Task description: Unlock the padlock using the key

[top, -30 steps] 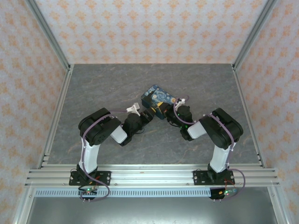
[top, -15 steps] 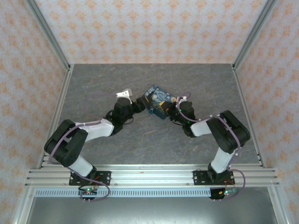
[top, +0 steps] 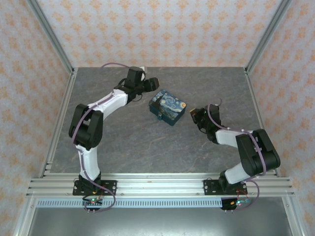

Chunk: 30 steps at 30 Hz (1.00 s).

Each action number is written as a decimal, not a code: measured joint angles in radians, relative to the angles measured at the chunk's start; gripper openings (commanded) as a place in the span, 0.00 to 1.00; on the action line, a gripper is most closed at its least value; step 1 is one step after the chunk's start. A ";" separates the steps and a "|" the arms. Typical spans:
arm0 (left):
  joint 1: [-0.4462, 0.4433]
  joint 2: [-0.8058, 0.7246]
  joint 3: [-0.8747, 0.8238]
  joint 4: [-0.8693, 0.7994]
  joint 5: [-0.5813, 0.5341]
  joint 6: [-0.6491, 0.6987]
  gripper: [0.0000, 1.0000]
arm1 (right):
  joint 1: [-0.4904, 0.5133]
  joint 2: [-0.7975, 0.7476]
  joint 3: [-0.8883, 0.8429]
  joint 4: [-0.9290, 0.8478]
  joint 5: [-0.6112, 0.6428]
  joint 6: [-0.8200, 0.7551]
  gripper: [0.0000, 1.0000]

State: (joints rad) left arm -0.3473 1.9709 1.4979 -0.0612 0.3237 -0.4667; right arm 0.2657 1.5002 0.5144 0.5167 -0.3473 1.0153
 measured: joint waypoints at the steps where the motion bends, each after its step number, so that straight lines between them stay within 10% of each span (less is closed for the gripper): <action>1: 0.000 0.020 0.018 -0.027 0.015 0.013 0.69 | -0.003 0.003 0.004 -0.038 0.014 -0.011 0.00; 20: -0.012 0.008 -0.155 -0.050 0.190 0.011 0.68 | 0.061 0.245 0.342 -0.296 0.004 -0.127 0.00; 30: -0.059 -0.272 -0.520 0.059 0.111 -0.137 0.69 | 0.124 0.262 0.369 -0.315 0.022 -0.138 0.00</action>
State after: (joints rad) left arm -0.4061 1.6989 0.9775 -0.0021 0.4347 -0.6041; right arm 0.3897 1.7626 0.8833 0.2020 -0.3252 0.8772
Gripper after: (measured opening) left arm 0.684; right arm 0.048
